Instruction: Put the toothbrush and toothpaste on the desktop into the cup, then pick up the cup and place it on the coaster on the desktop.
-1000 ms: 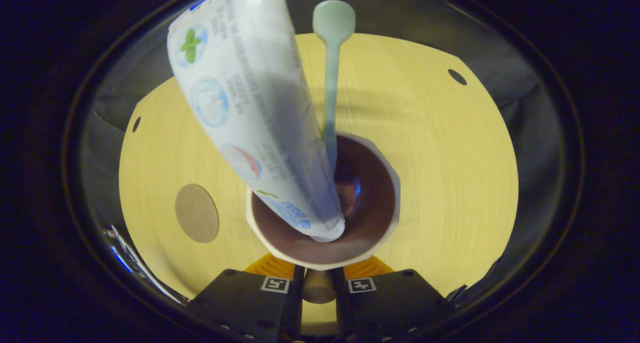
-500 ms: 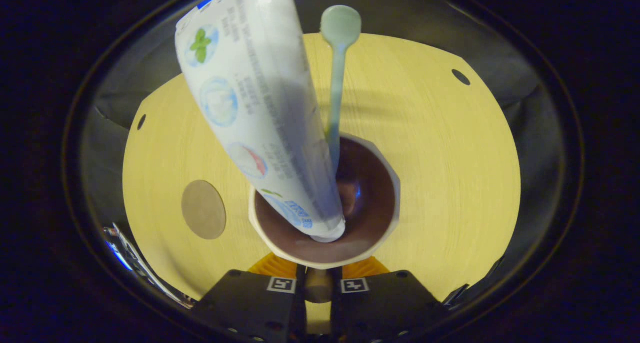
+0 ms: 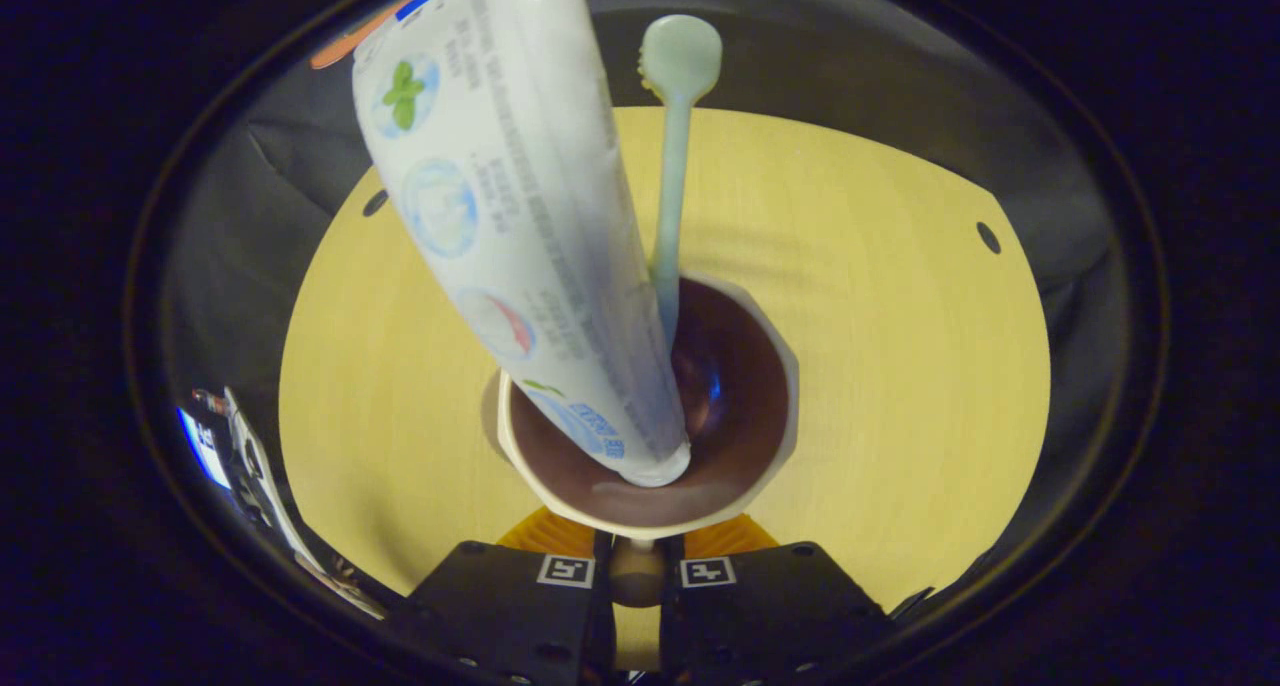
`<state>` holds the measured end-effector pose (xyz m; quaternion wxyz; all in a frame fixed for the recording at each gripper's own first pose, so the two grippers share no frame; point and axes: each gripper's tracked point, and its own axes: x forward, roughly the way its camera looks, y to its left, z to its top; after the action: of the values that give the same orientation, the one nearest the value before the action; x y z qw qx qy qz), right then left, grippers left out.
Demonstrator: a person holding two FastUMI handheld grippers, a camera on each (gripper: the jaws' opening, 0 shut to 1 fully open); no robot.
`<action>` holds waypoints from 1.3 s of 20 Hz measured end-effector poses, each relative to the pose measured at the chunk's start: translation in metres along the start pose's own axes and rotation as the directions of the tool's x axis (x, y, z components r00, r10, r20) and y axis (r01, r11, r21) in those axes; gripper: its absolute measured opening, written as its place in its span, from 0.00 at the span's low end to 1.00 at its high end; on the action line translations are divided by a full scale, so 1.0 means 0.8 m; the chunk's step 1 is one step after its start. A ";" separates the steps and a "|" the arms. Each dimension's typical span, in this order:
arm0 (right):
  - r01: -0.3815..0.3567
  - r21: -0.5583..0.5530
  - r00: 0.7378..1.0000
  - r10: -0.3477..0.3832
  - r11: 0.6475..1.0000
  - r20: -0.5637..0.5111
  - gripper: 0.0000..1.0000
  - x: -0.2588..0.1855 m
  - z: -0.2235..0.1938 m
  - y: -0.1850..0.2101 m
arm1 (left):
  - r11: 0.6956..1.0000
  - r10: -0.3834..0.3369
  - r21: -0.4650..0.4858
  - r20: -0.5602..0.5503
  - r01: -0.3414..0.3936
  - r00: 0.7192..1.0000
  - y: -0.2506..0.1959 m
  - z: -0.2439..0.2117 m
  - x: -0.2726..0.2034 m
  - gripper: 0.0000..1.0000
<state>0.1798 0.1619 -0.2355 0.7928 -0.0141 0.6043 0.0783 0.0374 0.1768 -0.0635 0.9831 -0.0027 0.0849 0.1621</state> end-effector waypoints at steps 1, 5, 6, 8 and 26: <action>-0.003 -0.016 1.000 0.003 1.000 -0.004 0.16 0.005 0.000 0.012 | 1.000 0.006 0.000 0.002 -0.006 1.000 0.005 -0.001 -0.005 0.93; -0.001 -0.066 0.999 -0.002 0.998 -0.032 0.17 0.020 -0.001 0.043 | 0.999 0.036 -0.015 -0.010 -0.036 0.999 0.029 -0.010 -0.018 0.93; 0.003 -0.073 0.999 -0.006 0.997 -0.043 0.16 0.023 -0.002 0.046 | 0.999 0.043 -0.018 -0.014 -0.044 0.999 0.034 -0.013 -0.020 0.93; 0.013 -0.087 0.998 -0.018 0.996 -0.063 0.16 0.028 -0.006 0.052 | 0.998 0.055 -0.028 -0.025 -0.056 0.998 0.043 -0.020 -0.024 0.93; -0.011 0.017 1.000 0.011 1.000 -0.004 0.85 -0.009 -0.017 0.058 | 0.999 -0.036 -0.002 -0.019 0.036 0.999 0.019 -0.004 -0.003 0.93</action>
<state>0.1587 0.2055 -0.2285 0.7912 -0.0040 0.6067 0.0773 0.0299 0.1901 -0.0662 0.9850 -0.0063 0.0942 0.1444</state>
